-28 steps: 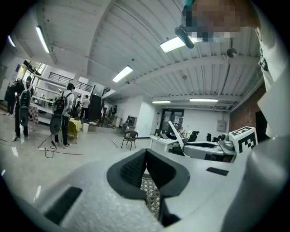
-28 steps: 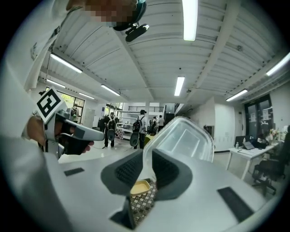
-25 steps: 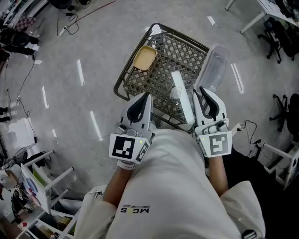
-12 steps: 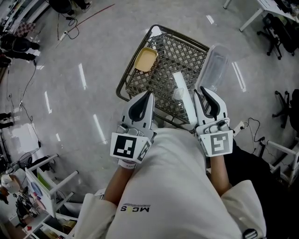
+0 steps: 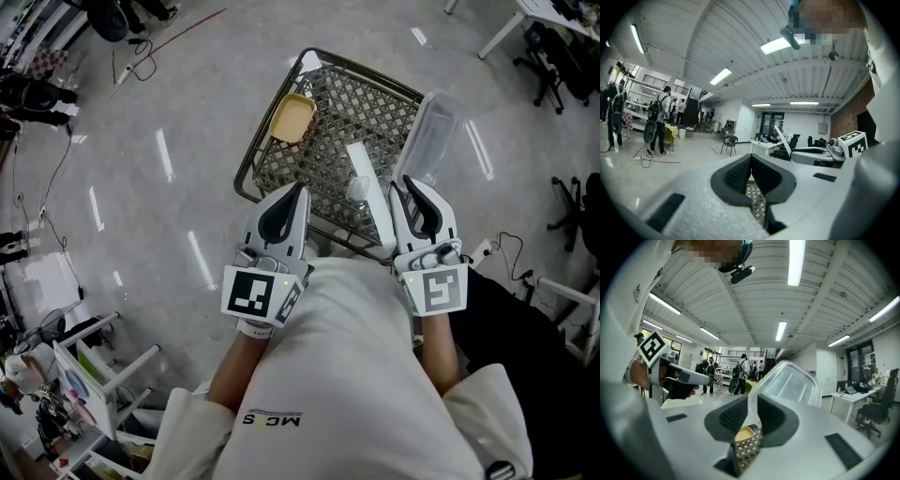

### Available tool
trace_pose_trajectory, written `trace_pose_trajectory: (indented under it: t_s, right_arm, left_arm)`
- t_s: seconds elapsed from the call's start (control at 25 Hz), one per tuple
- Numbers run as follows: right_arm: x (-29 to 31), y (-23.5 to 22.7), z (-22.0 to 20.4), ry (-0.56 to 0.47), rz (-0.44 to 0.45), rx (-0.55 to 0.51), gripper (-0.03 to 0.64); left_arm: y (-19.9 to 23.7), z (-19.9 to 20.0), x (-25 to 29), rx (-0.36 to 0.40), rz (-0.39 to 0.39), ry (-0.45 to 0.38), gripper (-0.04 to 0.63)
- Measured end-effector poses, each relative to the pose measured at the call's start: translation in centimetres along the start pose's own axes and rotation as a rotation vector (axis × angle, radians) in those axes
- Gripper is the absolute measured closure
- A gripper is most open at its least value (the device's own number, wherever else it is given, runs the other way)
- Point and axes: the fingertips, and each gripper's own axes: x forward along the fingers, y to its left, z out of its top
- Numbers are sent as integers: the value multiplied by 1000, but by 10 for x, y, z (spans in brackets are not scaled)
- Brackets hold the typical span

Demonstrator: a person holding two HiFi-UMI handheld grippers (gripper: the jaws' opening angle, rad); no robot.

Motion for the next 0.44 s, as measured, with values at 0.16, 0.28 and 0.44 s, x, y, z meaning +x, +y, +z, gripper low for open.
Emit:
trace_pose_trajectory:
  t_s: [0.16,0.28,0.44]
  right_arm:
    - [-4,-1,-9,39,-11,-6,540]
    - [-3,2,-4,22,-2,-2,540]
    - [-5,2,-14,64,-2,-10,540]
  left_arm:
    - [1,0,-1,-9,5,-2,571]
    - [1,0,-3,-15,8,-3,571]
    - [1,0,-4,-17,10,-8,571]
